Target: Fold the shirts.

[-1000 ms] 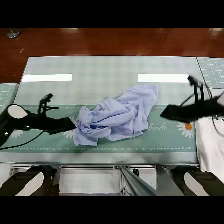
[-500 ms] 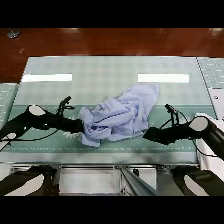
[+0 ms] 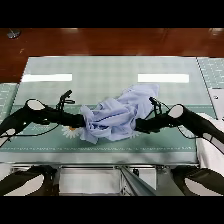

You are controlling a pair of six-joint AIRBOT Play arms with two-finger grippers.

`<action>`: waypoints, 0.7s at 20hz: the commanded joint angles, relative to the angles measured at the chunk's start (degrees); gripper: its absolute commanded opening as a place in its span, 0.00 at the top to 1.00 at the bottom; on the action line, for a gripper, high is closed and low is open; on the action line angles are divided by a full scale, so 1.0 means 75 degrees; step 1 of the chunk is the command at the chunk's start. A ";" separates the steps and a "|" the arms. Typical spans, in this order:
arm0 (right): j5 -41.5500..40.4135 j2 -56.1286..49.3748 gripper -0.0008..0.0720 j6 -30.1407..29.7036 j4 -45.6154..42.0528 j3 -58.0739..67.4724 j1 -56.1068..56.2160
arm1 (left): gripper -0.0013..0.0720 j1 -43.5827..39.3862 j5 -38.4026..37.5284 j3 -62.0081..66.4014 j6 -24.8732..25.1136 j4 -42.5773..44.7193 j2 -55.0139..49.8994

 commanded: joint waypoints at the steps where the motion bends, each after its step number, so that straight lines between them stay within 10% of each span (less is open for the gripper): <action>1: 0.0545 -0.0344 0.96 -0.0294 -0.0323 0.1378 0.0015 | 0.96 0.0283 -0.0131 0.0440 0.0012 -0.0239 0.0079; 10: 0.3809 -0.0338 0.96 0.0431 -0.3235 1.1555 -0.0431 | 0.96 0.1145 0.0254 0.6475 0.0035 -0.2055 0.1731; 14: 0.4301 0.1236 0.96 0.0050 -0.3008 1.2088 -0.0431 | 0.96 0.1145 0.0248 0.8460 -0.0493 -0.0863 0.2699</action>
